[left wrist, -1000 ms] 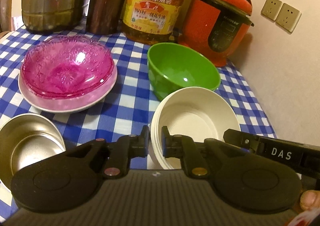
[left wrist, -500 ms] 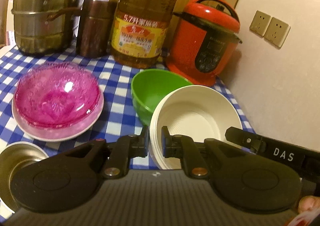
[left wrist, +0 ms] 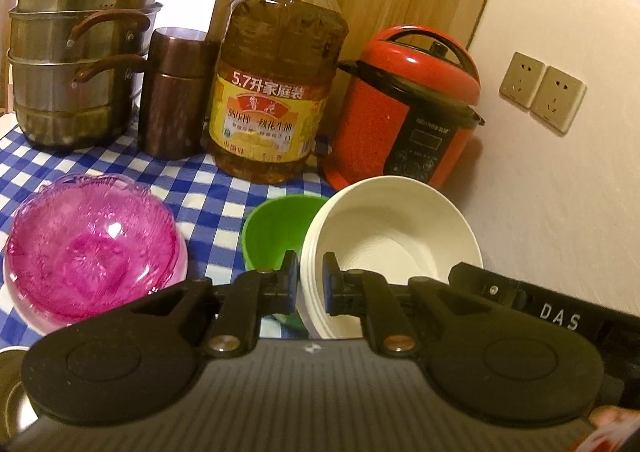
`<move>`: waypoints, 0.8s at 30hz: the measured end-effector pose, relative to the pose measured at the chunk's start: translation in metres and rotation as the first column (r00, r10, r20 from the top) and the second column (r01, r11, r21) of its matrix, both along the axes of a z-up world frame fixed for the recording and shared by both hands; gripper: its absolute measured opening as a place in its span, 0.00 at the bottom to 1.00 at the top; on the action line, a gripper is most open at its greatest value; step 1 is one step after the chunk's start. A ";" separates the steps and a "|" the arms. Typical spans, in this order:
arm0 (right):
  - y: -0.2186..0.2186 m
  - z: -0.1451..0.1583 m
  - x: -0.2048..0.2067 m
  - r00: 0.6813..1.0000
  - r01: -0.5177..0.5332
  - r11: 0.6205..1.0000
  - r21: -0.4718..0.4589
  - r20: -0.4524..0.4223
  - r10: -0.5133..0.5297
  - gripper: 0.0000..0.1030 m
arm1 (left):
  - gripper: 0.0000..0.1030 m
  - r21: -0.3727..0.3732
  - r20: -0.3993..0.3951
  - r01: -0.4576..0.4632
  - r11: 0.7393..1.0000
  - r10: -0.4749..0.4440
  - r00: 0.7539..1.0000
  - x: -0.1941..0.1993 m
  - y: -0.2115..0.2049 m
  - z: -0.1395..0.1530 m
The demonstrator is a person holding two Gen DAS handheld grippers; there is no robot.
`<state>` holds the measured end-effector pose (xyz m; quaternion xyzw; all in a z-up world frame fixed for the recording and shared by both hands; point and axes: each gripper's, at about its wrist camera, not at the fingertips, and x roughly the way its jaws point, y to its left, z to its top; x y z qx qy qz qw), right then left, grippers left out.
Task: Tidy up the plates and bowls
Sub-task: 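Lift the cream bowl with the right tool while the left tool carries it toward the green bowl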
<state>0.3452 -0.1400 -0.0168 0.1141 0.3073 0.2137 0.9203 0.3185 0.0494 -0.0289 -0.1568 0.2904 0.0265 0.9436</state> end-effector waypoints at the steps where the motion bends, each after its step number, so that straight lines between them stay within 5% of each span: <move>1: 0.001 -0.001 0.004 1.000 0.001 1.000 0.001 -0.001 -0.001 0.09 | 0.11 0.000 0.002 -0.002 1.000 0.002 1.000 0.003 0.001 -0.001; 24: 0.026 -0.025 0.075 0.999 0.005 1.000 -0.023 -0.036 -0.006 0.09 | 0.11 -0.012 -0.045 -0.049 0.999 0.048 0.998 0.067 0.019 -0.029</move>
